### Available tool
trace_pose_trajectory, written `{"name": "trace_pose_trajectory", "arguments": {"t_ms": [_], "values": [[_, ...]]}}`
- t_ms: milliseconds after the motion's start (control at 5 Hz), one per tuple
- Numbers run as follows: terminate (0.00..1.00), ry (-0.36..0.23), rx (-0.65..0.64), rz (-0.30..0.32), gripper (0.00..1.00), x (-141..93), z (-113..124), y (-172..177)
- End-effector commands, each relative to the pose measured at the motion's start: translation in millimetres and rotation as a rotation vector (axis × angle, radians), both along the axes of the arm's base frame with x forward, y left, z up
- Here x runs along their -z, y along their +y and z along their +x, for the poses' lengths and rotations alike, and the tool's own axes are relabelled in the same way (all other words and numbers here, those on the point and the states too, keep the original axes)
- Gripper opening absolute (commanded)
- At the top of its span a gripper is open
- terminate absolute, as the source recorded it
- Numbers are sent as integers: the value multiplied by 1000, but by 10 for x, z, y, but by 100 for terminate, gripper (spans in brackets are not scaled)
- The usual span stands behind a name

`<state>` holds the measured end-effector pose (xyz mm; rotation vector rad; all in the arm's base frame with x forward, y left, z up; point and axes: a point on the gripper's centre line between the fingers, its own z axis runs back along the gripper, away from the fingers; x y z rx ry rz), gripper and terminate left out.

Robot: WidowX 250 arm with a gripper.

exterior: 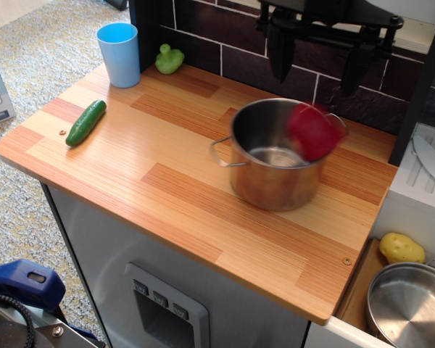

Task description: Put sweet potato in pot

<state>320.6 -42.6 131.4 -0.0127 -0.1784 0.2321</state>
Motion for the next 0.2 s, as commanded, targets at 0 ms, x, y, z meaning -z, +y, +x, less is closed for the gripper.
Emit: {"name": "trace_pose_trajectory", "arguments": {"t_ms": [0], "values": [[100,-74,-5,-22,100,-164,30,-4]]}}
